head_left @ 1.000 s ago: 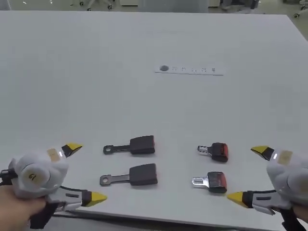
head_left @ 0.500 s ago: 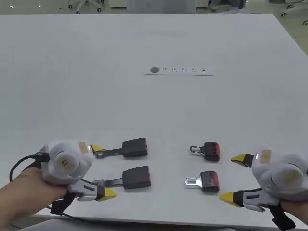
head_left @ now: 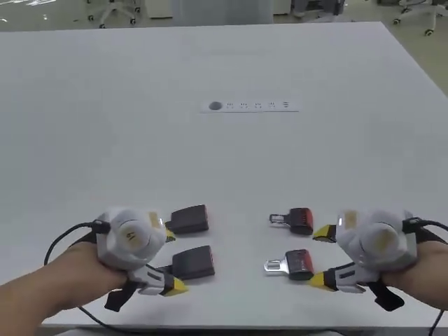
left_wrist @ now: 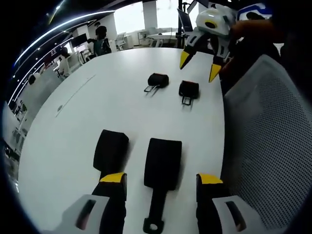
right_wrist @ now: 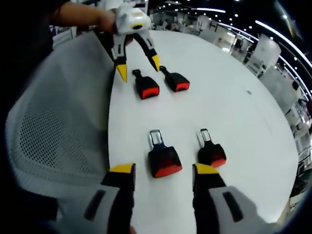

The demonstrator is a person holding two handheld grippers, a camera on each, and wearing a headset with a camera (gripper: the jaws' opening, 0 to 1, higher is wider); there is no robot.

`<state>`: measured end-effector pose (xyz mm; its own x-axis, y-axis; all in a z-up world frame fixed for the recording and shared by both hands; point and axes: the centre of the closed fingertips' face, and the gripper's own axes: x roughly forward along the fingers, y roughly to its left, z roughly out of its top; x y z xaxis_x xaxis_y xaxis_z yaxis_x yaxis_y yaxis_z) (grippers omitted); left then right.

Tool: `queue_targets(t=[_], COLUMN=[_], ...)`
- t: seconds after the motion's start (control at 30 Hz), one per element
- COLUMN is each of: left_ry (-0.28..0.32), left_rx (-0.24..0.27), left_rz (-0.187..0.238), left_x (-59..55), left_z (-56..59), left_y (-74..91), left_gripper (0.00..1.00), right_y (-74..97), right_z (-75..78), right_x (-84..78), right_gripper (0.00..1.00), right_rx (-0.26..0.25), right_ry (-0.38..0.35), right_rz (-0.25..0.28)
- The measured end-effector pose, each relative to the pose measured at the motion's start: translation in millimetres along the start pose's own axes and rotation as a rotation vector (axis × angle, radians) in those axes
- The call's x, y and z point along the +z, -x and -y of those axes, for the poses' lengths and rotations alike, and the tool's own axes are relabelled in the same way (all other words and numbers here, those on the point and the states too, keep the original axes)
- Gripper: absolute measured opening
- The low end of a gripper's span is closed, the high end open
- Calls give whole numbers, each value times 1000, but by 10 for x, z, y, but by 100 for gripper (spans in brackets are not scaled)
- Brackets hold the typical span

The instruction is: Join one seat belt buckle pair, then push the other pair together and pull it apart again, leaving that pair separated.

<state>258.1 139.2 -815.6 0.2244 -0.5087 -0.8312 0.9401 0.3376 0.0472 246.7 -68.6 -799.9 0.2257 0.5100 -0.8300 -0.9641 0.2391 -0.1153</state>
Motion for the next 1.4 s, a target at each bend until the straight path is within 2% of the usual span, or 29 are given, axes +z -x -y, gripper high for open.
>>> queue_targets(t=[0.1,0.2,0.23,0.33,0.37,0.43,0.47,0.5,0.6,0.73,0.83,0.97,1.13,1.4], left_ry=[-27,-47,-71,-66,-64,-103,-124,-133,-139,-178,-286,-266,-277,-270], left_rx=[-16,-32,-42,-52,-64,-98,-96,-97,-112,-126,-158,-165,-173,-172], left_rz=[-8,-27,-35,-36,-37,-41,-72,-82,-85,-94,-112,-122,-124,-126], left_x=[16,-4,-17,-25,-32,-39,-84,-99,-94,-83,-78,-81,-81,-83], left_z=[15,33,45,30,44,100,93,91,84,60,67,84,92,94], left_y=[-51,-97,-112,-147,-159,-187,-201,-212,-241,-260,-262,-267,-269,-269], left_gripper=[54,55,54,51,49,45,43,42,41,36,34,34,34,33], right_y=[-66,-118,-136,-203,-220,-248,-263,-278,-326,-395,-443,-454,-447,-452], right_z=[-19,-35,-35,-29,-32,-27,-24,-21,-5,-3,-17,-58,-49,-48], right_x=[-35,-48,-52,-75,-82,-90,-84,-87,-82,-103,-125,-139,-140,-136], right_gripper=[46,44,43,43,42,42,42,42,41,40,39,35,34,34], right_rx=[25,38,41,55,62,75,82,87,103,131,146,168,185,174], right_ry=[30,62,65,78,80,81,81,82,103,137,162,164,155,109], right_rz=[-24,-34,-37,-50,-56,-68,-70,-73,-84,-115,-140,-145,-139,-128])
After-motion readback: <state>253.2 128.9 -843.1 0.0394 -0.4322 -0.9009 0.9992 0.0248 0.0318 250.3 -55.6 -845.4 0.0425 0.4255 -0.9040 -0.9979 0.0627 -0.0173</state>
